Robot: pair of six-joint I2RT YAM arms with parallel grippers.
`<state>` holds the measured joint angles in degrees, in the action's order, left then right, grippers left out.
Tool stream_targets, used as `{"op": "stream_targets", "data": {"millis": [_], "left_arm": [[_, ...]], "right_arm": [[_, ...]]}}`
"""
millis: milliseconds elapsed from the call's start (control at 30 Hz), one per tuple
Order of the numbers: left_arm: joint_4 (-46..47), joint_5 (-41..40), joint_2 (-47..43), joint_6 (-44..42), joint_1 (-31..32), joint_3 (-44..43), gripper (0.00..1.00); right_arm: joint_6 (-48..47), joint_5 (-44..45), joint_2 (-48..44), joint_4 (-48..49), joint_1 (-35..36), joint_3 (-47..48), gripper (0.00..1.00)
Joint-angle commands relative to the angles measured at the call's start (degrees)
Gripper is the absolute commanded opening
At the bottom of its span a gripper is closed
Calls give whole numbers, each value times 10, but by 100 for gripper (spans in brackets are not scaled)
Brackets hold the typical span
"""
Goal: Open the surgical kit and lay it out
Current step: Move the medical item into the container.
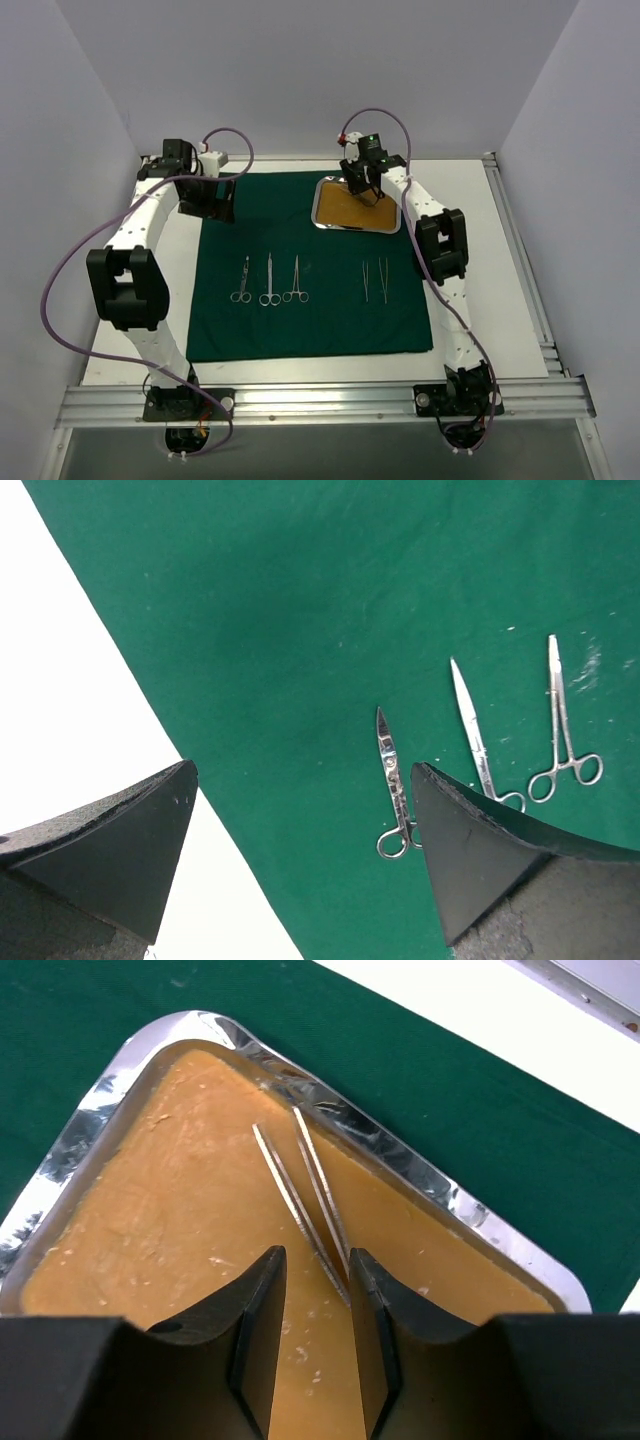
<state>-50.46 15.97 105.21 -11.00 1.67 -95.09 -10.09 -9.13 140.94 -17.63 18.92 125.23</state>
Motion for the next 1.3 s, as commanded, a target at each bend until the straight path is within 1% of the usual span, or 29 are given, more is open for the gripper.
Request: {"op": "stream_targets", "data": {"millis": [0, 267, 467, 567, 600, 667, 700, 833, 967, 1267], "left_arm": [[-3, -8, 15, -9, -2, -26, 97], [0, -6, 32, -10, -2, -30, 97], [3, -5, 32, -10, -2, -29, 97], [4, -4, 33, -10, -2, -27, 97], [4, -3, 33, -9, -3, -28, 97], [4, -3, 32, -9, -3, -28, 97], [4, -4, 32, -9, -2, -27, 97], [4, -4, 31, -9, -2, -26, 97], [4, -3, 31, -9, -3, -26, 97], [4, 3, 27, -10, -2, -26, 97]], "right_arm": [[-8, -25, 3, -4, -10, 43, 28], [-4, -44, 39, -6, -18, 38, 31], [1, -63, 53, -14, -21, 27, 30], [5, -62, 57, -13, -23, 20, 25], [8, -63, 58, -14, -23, 20, 19], [11, -70, 56, -14, -24, 19, 13], [12, -78, 50, -12, -25, 16, 11], [10, -95, 24, -3, -23, -5, 10], [6, -108, -7, -4, -24, -26, 14], [8, -104, -73, 0, -22, -100, 15]]}}
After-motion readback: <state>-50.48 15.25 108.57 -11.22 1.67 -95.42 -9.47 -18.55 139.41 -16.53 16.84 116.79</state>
